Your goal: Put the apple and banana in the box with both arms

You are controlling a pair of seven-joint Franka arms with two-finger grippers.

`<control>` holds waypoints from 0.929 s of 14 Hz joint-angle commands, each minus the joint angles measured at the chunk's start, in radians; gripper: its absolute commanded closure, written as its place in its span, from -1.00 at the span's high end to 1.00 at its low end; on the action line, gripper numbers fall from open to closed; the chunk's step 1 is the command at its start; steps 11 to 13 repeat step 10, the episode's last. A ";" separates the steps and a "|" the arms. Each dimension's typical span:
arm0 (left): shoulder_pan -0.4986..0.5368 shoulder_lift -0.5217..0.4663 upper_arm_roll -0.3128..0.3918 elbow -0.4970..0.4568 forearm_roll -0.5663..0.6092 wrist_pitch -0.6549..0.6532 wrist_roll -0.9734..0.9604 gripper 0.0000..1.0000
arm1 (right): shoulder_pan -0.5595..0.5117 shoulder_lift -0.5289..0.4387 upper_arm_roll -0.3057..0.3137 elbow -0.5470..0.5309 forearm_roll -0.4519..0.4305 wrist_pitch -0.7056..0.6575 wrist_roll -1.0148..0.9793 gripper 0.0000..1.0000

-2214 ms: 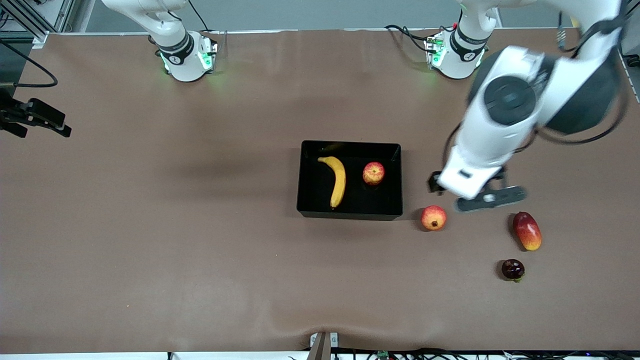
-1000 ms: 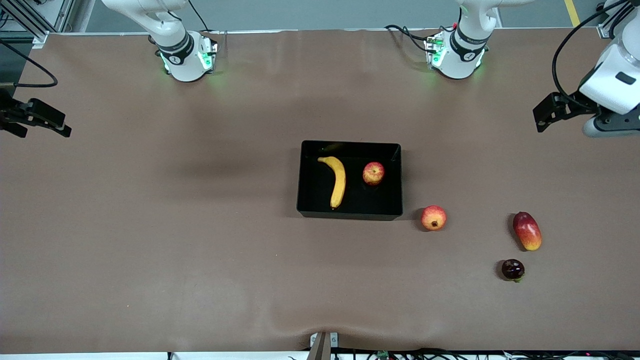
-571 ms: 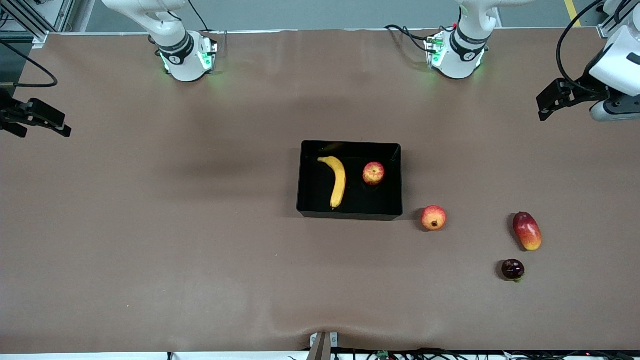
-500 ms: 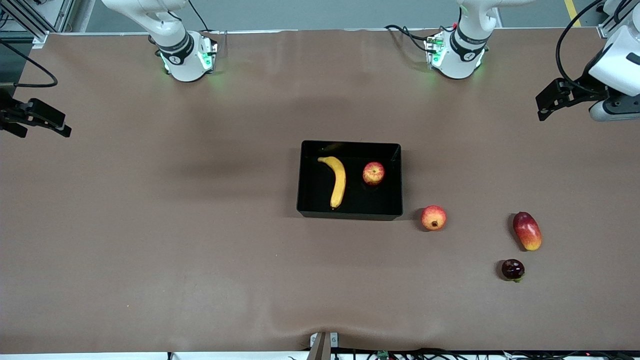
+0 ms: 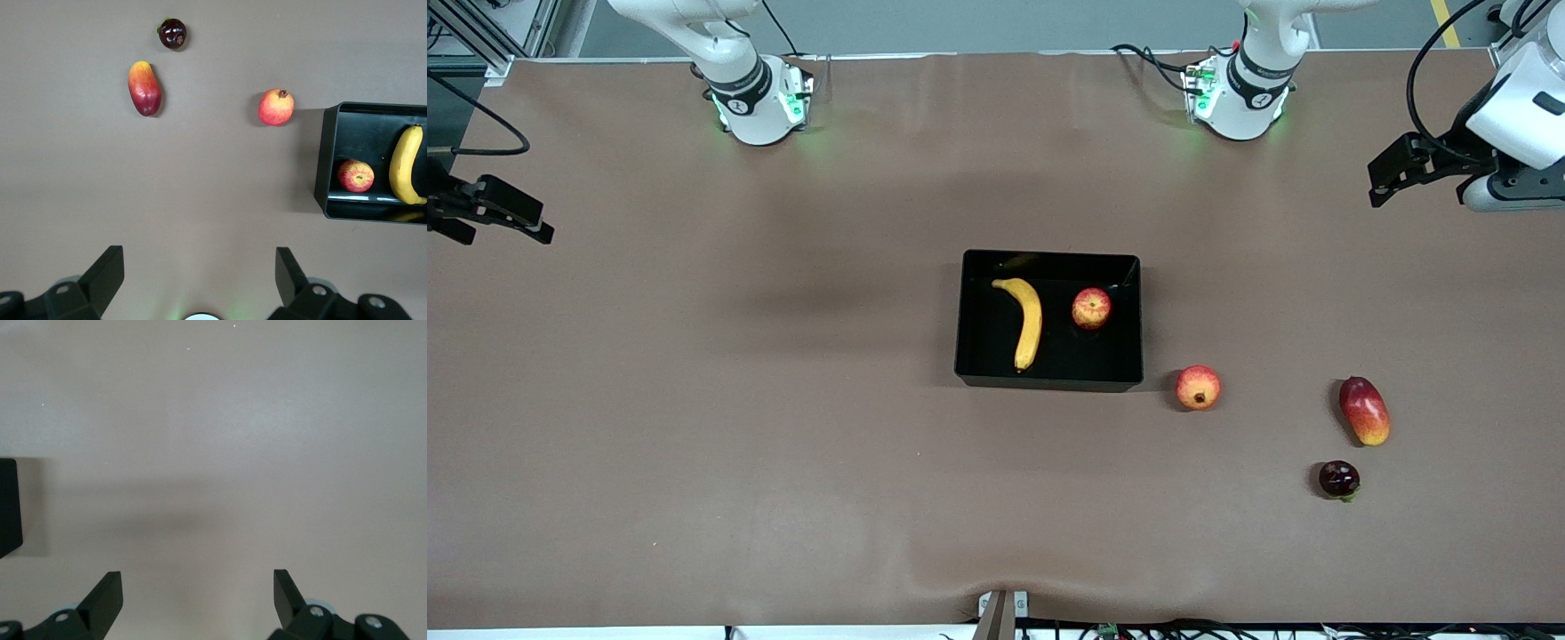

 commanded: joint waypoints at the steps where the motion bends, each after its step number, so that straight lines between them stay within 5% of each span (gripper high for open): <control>1: 0.001 -0.022 0.008 -0.002 -0.019 -0.012 0.004 1.00 | -0.010 -0.005 0.006 -0.003 0.001 -0.002 -0.004 1.00; 13: 0.025 -0.018 0.010 0.012 -0.021 -0.017 0.006 1.00 | -0.010 -0.005 0.006 -0.003 0.001 -0.002 -0.004 1.00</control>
